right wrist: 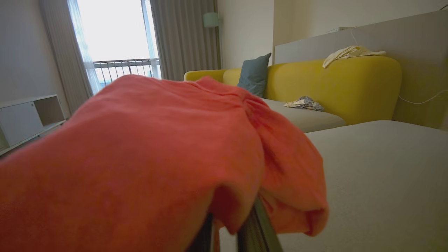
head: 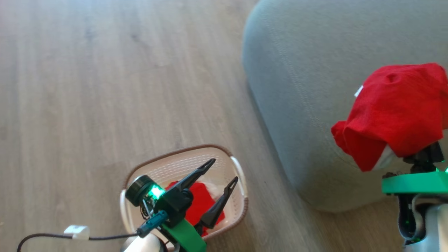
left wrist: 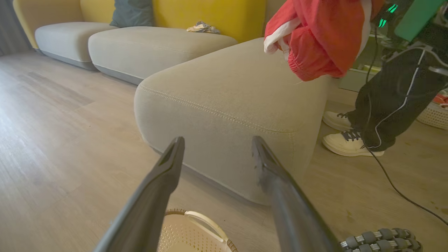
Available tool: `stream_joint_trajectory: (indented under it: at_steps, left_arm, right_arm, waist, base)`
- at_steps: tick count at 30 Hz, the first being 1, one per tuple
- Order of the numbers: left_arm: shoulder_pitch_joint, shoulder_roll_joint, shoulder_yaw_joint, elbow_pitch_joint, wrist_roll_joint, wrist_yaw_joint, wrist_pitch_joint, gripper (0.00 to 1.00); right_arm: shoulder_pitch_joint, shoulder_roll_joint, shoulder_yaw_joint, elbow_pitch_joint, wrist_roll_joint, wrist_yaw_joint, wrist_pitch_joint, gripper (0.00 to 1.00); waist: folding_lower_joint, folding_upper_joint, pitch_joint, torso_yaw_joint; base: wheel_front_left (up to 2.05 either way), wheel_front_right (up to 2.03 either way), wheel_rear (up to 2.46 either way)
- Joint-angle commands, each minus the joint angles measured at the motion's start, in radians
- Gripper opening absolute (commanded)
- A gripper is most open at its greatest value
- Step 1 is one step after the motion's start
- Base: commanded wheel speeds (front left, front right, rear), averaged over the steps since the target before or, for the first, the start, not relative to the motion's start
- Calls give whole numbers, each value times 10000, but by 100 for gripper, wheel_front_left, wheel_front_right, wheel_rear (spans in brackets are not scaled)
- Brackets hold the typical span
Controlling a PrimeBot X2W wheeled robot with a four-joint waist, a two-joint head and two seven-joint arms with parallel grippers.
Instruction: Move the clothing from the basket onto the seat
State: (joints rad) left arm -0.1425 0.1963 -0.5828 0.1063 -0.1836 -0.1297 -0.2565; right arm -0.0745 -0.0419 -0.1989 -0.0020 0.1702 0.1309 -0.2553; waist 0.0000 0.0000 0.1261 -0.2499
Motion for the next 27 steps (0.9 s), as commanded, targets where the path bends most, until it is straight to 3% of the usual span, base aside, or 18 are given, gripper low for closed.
stream_joint_trajectory:
  at_steps: [1, 12, 18, 27]
  left_arm:
    - [-447, 149, 311, -381, 81, -10, -53, 100]
    - [-807, 591, 17, -540, 189, -10, -53, 100]
    - [-1173, 736, -594, -489, 104, -10, -53, 100]
    - [-1357, 720, -776, -430, 7, -10, -53, 100]
  right_arm:
    - [-440, -83, 118, -453, 89, -2, -65, 0]
    - [-369, -83, -149, -627, 534, -2, -65, 0]
    - [-170, -83, -617, -766, 832, -2, -65, 0]
    - [-133, -83, -838, -780, 920, -2, -65, 0]
  waist:
    - [0, 0, 278, -698]
    - [0, 0, 964, -2667]
    - [0, 0, 1161, -2841]
    - [0, 0, 1184, -2862]
  base:
    - [0, 0, 0]
    - [0, 0, 0]
    - [0, 0, 0]
    - [0, 0, 0]
